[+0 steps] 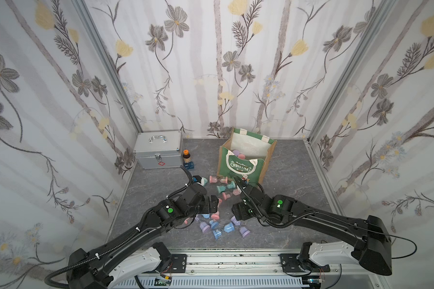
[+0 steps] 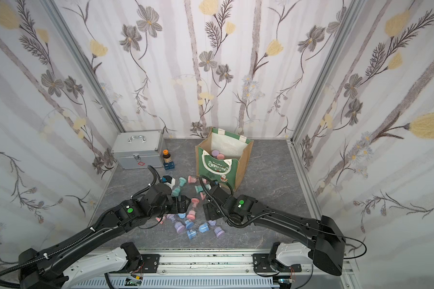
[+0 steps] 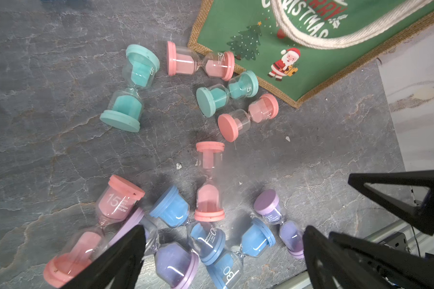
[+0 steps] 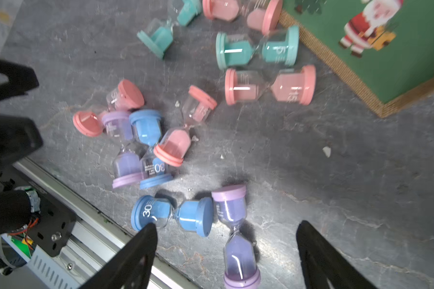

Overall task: Put the hourglass into the canvas bag
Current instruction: Pick up the hourglass from the center of the board.

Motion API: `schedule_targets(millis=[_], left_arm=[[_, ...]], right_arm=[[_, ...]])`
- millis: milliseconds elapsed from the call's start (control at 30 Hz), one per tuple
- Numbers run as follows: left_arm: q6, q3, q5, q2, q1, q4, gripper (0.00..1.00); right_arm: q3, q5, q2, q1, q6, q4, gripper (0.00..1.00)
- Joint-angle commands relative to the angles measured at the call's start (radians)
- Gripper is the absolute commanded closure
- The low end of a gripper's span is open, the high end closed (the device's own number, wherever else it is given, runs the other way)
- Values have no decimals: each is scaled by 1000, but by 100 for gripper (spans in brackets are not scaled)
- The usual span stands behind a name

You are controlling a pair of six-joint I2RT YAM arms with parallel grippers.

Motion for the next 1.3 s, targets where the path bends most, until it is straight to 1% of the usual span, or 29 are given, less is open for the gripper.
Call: schedule_targets(millis=[0, 133, 267, 400, 533, 733, 800, 867, 1033, 1267], left_arm=[[-35, -28, -58, -17, -21, 40, 0], [-47, -71, -61, -39, -51, 64, 0], [-59, -111, -64, -55, -78, 81, 0], [-64, -131, -64, -54, -95, 93, 0], [-69, -137, -62, -44, -104, 108, 0], [-70, -131, -60, -26, -108, 121, 0], [-66, -131, -66, -24, -108, 122, 0], [-69, -127, -73, -25, -108, 120, 0], [-74, -131, -75, -22, -108, 131, 0], [-75, -126, -69, -14, -108, 129, 0]], right_arm=[[-37, 8, 29, 50, 98, 63, 17], [-84, 21, 52, 121, 144, 79, 18], [-142, 16, 62, 144, 183, 78, 19], [-180, 30, 69, 147, 194, 73, 21], [-229, 25, 89, 146, 190, 109, 26], [-231, 28, 138, 147, 185, 136, 30], [-230, 36, 142, 146, 182, 142, 32], [-225, 39, 181, 145, 179, 140, 35], [-228, 42, 199, 146, 177, 140, 42], [-233, 43, 181, 145, 183, 132, 53]])
